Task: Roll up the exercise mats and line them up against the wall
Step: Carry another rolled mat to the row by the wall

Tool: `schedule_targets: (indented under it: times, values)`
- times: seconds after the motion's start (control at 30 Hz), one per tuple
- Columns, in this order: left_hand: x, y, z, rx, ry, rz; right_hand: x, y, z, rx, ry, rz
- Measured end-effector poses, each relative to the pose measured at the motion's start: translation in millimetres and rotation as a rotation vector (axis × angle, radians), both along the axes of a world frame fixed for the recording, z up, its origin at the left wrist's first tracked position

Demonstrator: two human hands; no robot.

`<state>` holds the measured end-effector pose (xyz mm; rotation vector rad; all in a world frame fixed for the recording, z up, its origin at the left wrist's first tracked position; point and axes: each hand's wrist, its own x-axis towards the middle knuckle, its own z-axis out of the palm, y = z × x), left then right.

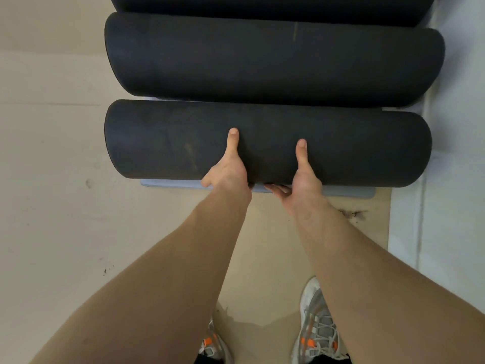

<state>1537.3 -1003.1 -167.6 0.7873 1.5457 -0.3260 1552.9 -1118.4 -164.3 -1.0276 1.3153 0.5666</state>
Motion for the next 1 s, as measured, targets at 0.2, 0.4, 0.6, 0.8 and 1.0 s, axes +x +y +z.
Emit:
schedule_targets:
  times: [0.2,0.4,0.6,0.8,1.0]
  values:
    - [-1,-12,3,0.072,-0.002,0.206,1,-11,-10,0.021,-0.135,-0.054]
    - [-16,-5,1,0.065,-0.035,-0.035,4,-24,-4,0.044,-0.098,0.161]
    - [-15,30,32,0.318,0.204,-0.743,20,-27,26,-0.563,0.084,0.923]
    - [-24,44,45,1.130,-0.067,-1.697,10,-31,42,-1.236,-0.390,1.555]
    - [-7,56,6,1.212,-0.070,-1.941,33,-32,11,-1.364,-0.421,1.913]
